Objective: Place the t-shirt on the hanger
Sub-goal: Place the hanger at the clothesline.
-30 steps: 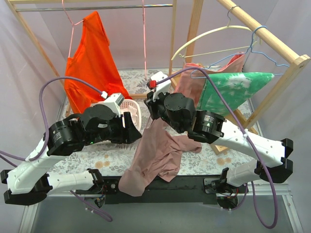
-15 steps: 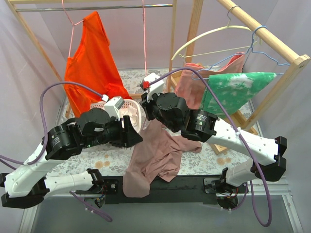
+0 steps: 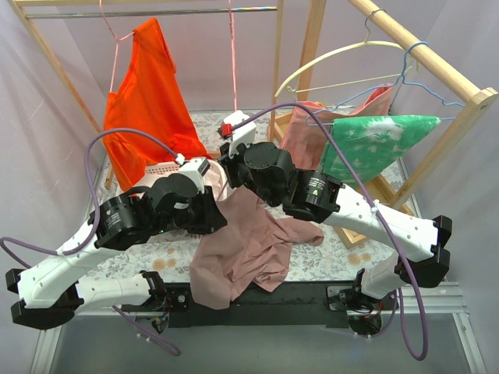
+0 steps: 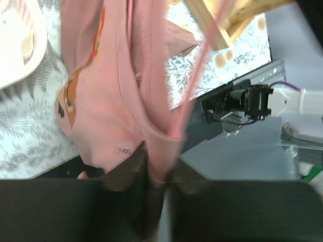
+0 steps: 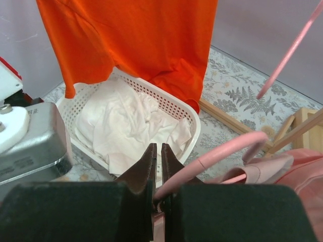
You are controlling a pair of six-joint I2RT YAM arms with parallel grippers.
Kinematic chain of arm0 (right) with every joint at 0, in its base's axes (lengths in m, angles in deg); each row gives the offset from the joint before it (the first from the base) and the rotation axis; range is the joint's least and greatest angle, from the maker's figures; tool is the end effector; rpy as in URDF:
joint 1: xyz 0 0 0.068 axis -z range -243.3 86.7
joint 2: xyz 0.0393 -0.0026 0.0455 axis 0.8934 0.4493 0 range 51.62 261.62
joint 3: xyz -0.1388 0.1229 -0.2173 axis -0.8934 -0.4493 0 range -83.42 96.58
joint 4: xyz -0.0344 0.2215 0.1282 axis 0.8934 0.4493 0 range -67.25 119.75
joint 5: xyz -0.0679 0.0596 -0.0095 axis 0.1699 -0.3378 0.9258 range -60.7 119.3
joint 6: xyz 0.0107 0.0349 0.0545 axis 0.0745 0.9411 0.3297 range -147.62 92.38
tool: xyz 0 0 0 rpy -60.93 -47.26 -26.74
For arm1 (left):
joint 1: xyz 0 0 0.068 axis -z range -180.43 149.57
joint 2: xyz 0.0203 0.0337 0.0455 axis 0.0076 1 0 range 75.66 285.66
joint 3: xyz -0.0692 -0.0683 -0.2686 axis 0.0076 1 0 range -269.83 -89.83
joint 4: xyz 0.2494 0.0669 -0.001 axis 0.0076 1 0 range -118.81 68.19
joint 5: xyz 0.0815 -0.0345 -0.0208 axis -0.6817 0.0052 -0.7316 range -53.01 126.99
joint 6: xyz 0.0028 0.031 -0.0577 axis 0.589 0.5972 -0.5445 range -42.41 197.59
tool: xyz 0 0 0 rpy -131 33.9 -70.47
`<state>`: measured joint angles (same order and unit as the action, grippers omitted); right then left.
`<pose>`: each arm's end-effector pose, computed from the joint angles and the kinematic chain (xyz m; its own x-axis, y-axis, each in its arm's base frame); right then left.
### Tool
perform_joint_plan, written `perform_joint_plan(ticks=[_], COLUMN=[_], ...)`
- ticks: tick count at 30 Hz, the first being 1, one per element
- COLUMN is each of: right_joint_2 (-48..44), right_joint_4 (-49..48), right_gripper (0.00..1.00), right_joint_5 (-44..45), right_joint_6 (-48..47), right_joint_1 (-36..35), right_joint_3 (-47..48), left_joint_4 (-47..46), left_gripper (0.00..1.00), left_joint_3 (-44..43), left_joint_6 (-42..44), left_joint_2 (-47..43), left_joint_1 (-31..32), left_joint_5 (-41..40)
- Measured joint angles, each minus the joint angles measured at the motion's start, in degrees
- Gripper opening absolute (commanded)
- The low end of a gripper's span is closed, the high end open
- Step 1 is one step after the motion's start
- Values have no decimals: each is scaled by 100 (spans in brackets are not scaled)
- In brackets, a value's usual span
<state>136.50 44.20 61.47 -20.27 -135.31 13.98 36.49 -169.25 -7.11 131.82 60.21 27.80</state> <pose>0.1293 0.3094 0.4823 -0.1299 -0.0491 -0.9903 -0.6312 0.7743 0.0444 0.0839 -0.1326 0.4106 -0.8292 -0.5309 -0.1750 -0.2528 0.6354 -0.7297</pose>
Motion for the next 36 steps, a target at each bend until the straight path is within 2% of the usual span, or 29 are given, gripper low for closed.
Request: perform_joint_plan(ticks=[7, 8, 10, 11, 13, 14, 17, 23, 26, 31, 36], right_joint_2=[136, 142, 149, 149, 149, 129, 11, -247, -568, -1591, -2297], right_joint_4=[-155, -170, -195, -199, -234, -225, -214, -122, -55, 61, 144], right_gripper=[1, 4, 15, 26, 40, 55, 70, 74, 75, 75, 75], right_joint_5=[-162, -177, -216, -229, -271, -284, -339, -317, -118, 214, 267], right_joint_6=[111, 109, 109, 107, 103, 81, 66, 140, 286, 660, 1036], right_joint_1=[39, 42, 55, 61, 68, 61, 48, 42, 39, 42, 48], right_joint_3=[0, 0, 0, 0, -4, -35, -162, -286, -531, -1453, -2267], left_joint_4=[4, 22, 22, 22, 9, 17, 28, 348, 632, 1137, 1043], left_gripper=[0, 0, 0, 0, 0, 0, 0, 0, 0, 0, 0], left_joint_3=[-9, -9, -9, -9, -7, 2, 103, 164, -136, -1912, -3738], left_joint_6=[114, 133, 181, 201, 227, 201, 81, -332, -483, -398, 136], left_joint_2=[-63, -63, -70, -74, -92, -109, -249, -472, -433, 162, 1014], left_joint_1=[142, 142, 142, 142, 142, 125, 22, 17, 17, 17, 17], left_joint_5=[-225, -247, -297, -313, -402, -540, -953, -1552, -1845, -2352, -2874])
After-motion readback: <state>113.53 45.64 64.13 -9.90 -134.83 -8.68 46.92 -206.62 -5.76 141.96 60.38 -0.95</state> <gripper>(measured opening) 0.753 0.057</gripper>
